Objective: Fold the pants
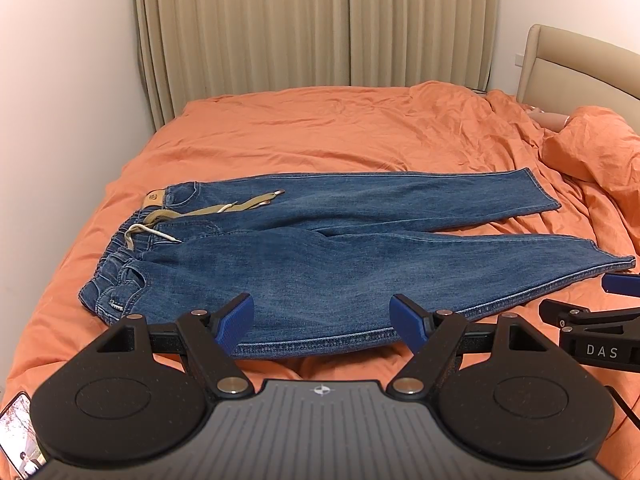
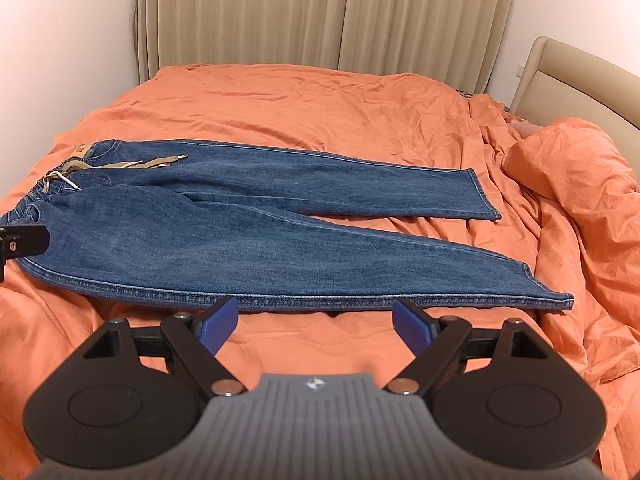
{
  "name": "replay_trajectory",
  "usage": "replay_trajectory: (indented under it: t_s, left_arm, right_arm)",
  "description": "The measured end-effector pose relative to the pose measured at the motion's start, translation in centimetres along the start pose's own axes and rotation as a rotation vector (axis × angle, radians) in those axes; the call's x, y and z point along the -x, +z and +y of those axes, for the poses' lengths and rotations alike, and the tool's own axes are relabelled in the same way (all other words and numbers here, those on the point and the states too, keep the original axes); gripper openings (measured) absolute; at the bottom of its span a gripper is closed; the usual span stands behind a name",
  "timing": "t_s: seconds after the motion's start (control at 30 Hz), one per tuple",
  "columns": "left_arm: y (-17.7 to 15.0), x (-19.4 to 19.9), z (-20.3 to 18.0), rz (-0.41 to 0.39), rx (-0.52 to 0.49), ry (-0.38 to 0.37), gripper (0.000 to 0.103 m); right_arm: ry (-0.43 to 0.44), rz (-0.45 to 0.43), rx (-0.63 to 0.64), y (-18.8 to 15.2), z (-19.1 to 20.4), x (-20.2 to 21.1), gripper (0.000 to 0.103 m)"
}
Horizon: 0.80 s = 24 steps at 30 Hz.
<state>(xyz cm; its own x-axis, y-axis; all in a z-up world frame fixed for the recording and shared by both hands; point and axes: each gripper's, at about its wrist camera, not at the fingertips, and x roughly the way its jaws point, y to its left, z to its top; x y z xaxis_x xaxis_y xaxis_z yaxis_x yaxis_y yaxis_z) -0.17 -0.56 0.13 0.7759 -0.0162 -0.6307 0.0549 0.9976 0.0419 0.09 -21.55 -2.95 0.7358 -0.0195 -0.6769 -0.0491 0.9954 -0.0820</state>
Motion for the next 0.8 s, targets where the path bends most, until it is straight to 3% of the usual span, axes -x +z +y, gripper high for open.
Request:
replay_trajectory:
  t_s: [0.8]
  left_arm:
    - [0.18,0.18,0.24,0.004,0.000,0.010,0.090]
  right_arm:
    - [0.006,0.009,-0.019,-0.05,-0.47,-0.14,0.081]
